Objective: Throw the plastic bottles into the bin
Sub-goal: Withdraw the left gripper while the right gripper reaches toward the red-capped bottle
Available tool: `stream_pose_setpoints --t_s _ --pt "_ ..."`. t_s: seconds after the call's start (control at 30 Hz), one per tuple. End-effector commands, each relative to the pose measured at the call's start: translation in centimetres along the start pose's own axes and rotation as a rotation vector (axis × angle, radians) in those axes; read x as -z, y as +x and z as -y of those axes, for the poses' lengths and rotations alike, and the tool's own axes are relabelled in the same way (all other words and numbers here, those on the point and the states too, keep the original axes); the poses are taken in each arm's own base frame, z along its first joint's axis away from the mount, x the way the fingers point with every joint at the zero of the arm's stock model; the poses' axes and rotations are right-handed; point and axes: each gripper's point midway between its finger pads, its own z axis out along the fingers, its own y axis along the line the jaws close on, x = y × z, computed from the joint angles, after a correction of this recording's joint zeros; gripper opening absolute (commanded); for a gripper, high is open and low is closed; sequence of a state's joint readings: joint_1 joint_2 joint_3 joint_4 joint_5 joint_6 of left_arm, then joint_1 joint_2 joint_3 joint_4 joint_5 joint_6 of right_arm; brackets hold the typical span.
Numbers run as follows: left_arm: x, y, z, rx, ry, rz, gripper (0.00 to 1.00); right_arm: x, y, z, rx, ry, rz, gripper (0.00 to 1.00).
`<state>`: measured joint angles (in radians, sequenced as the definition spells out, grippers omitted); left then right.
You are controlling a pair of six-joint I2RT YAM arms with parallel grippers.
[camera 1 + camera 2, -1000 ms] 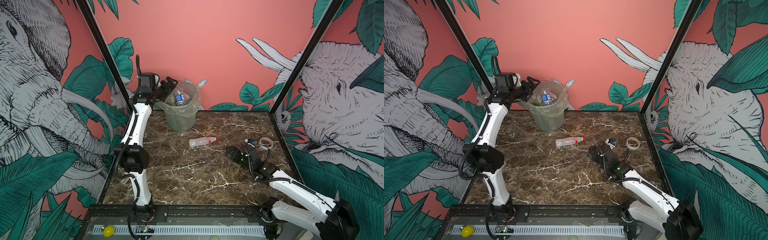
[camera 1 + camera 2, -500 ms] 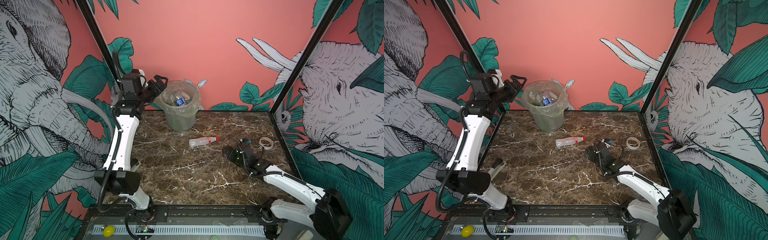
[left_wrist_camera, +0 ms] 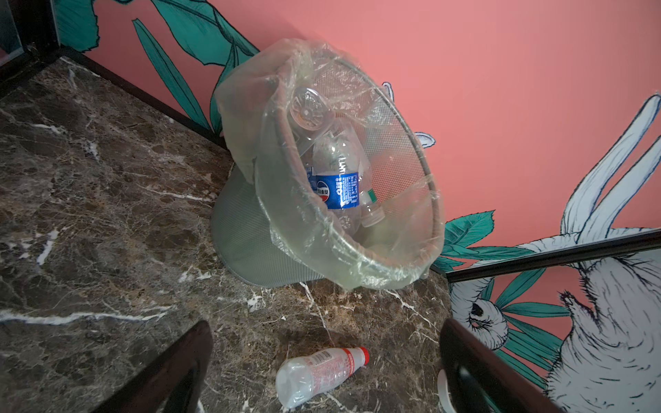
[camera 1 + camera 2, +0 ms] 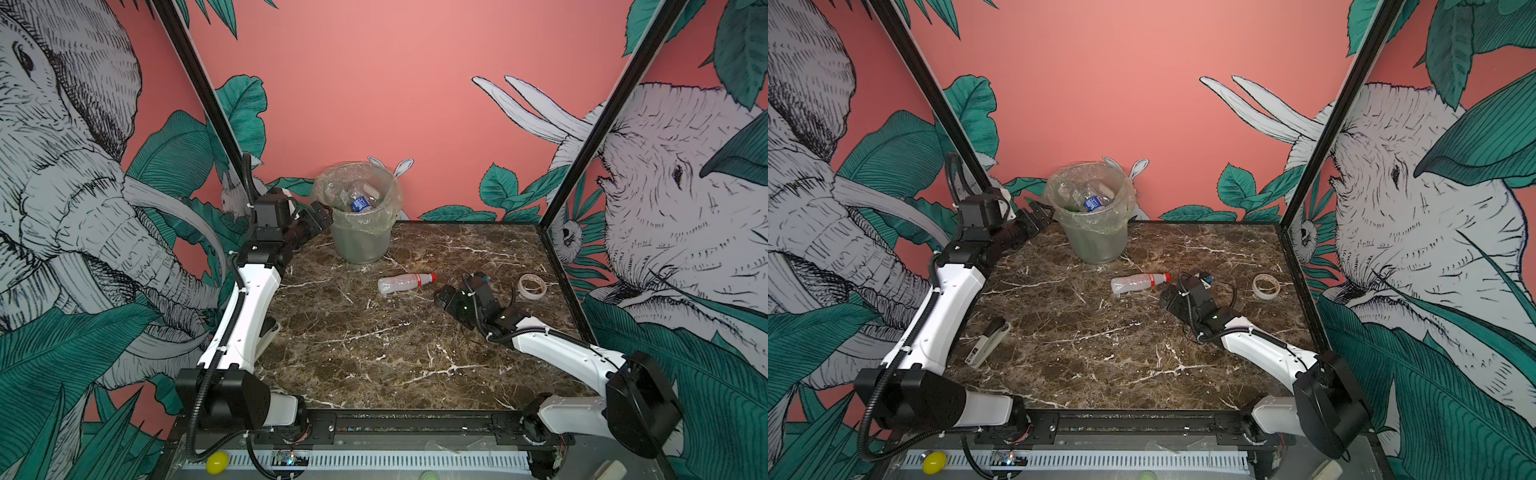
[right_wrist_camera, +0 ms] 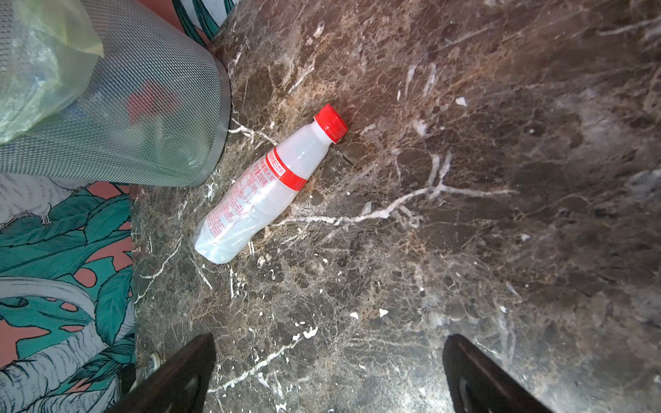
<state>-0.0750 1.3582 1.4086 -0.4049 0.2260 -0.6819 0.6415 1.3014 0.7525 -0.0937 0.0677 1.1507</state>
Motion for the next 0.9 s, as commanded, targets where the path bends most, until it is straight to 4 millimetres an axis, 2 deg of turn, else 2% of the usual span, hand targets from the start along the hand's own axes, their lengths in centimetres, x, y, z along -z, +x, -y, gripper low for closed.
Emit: stream_pose_setpoints --t_s 0.0,0.13,0.47,0.6,0.7,0.87 --pt "0.6 0.8 -1.4 -0.019 -0.026 0.019 0.99 -0.1 -0.6 -0.9 -0.058 -0.012 0.023 0.99" --pt "-0.2 3.8 -3.8 0.011 -0.062 -0.034 0.99 -0.2 -0.7 -1.0 -0.068 -0.001 0.038 0.99" --pt "-1.3 9.8 -5.9 0.048 -0.04 -0.22 0.99 0.5 -2.0 -1.4 -0.07 0.083 0.127 0.99" --pt "-0.8 11.5 -7.2 0.034 -0.076 -0.261 1.0 0.7 -2.5 -1.8 -0.074 0.116 0.146 0.99" --pt "-0.5 12.5 -7.9 0.022 -0.09 -0.28 0.99 0.0 -2.3 -2.9 -0.056 0.116 0.108 0.99" --pt "-0.5 14.7 -9.2 0.038 -0.111 -0.338 0.99 -1.9 -1.4 -3.6 -0.11 0.143 0.045 0.99"
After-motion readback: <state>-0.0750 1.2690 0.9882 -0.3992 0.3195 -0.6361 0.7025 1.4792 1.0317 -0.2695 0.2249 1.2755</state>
